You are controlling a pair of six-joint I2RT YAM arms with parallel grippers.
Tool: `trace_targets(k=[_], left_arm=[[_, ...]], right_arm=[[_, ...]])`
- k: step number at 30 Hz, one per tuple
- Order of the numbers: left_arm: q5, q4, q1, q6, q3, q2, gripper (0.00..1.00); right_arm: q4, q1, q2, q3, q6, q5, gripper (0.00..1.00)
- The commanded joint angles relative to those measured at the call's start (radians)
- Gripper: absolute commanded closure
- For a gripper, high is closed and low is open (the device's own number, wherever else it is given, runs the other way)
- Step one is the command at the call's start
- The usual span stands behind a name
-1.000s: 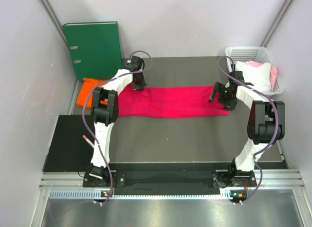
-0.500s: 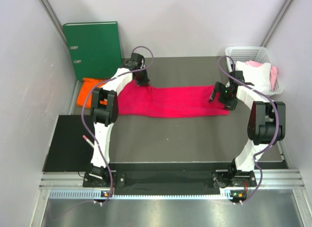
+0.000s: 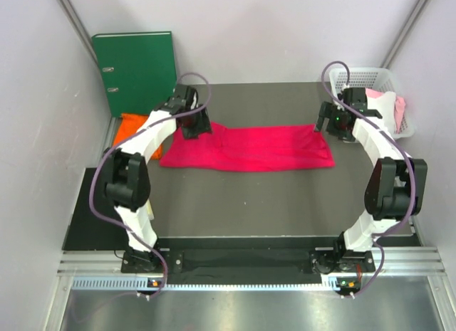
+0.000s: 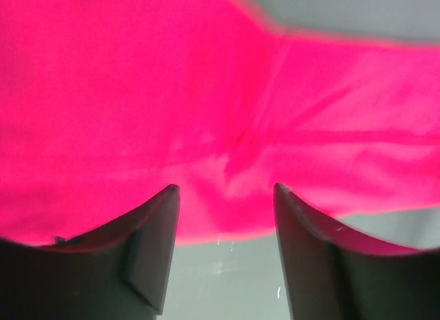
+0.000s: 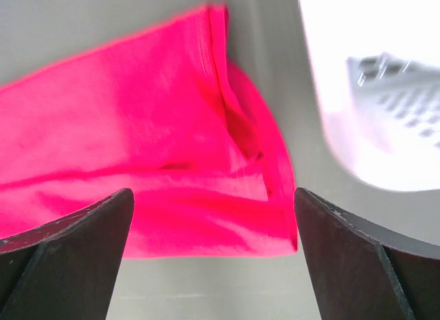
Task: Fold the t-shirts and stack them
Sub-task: Fold the other side of the tshirt into a rectangle
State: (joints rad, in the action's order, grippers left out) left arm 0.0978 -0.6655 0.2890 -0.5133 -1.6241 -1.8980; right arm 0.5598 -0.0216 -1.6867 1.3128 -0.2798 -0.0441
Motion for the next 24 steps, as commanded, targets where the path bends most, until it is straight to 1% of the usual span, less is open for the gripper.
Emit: trace_targets(k=[1, 2, 3, 6, 8, 9, 14, 18, 22, 24], left_arm=[[0.025, 0.016, 0.001, -0.079, 0.22, 0.148, 0.31], [0.031, 0.023, -0.001, -0.105, 0.255, 0.187, 0.25], [0.036, 0.03, -0.001, -0.119, 0.323, 0.207, 0.23], [0.043, 0.052, -0.001, -0.172, 0.421, 0.263, 0.17], [0.048, 0.072, -0.002, -0.206, 0.458, 0.289, 0.16], [0.043, 0.073, -0.004, -0.217, 0.484, 0.295, 0.13], [-0.01, 0.066, -0.031, -0.267, 0.523, 0.31, 0.08], [-0.056, 0.063, -0.083, -0.298, 0.559, 0.31, 0.07], [-0.079, 0.089, -0.12, -0.31, 0.561, 0.287, 0.09], [-0.079, 0.086, -0.126, -0.309, 0.537, 0.251, 0.13]], right_arm=[[-0.04, 0.014, 0.004, 0.072, 0.064, 0.041, 0.0], [-0.04, 0.018, -0.011, 0.075, 0.065, 0.041, 0.0], [-0.04, 0.046, -0.021, 0.074, 0.065, 0.067, 0.0], [-0.069, 0.063, -0.045, 0.049, 0.067, 0.078, 0.0], [-0.089, 0.074, -0.059, 0.022, 0.065, 0.078, 0.0], [-0.093, 0.075, -0.062, 0.016, 0.064, 0.084, 0.0], [-0.133, 0.094, -0.083, -0.033, 0.07, 0.107, 0.0], [-0.162, 0.097, -0.1, -0.049, 0.064, 0.16, 0.0], [-0.201, 0.104, -0.108, -0.067, 0.053, 0.178, 0.0], [-0.216, 0.109, -0.119, -0.073, 0.048, 0.187, 0.0]])
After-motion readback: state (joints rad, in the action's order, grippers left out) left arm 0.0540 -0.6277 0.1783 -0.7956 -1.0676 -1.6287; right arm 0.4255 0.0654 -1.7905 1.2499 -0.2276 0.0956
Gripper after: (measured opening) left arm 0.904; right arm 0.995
